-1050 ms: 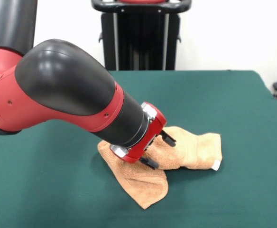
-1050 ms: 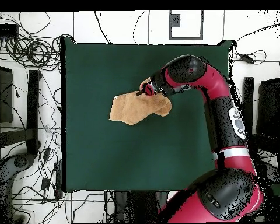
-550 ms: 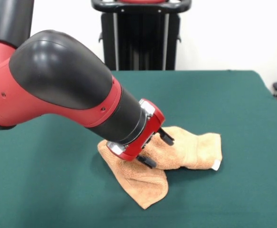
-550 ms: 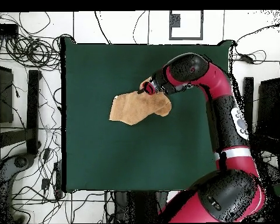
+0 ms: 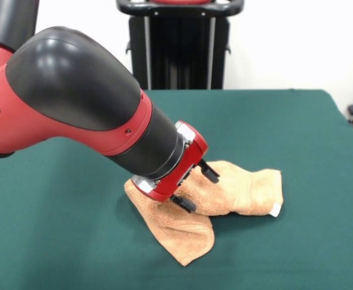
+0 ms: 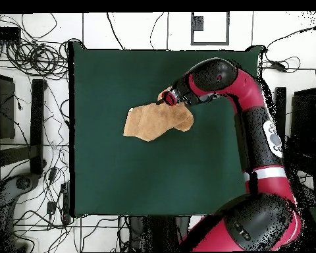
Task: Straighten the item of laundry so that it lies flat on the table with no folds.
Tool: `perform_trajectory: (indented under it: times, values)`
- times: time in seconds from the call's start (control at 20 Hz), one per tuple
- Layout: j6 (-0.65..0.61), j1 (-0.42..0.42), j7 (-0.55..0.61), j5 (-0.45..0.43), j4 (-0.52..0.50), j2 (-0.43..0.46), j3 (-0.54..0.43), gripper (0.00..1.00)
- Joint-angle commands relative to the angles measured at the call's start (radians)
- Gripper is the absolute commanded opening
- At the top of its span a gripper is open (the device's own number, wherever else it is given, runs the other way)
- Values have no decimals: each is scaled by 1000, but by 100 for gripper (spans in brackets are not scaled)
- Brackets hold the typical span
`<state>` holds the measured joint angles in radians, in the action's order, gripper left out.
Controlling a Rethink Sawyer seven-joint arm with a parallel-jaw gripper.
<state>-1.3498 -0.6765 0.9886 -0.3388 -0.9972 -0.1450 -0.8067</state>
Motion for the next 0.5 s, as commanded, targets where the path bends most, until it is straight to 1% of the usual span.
perform_trajectory:
  times: [0.05,0.15,0.5]
  values:
    - [98,8,-190,-28,-111,18,-24,100]
    - [118,5,-180,-27,-123,18,-26,100]
    - [124,9,-144,-27,-122,6,-11,100]
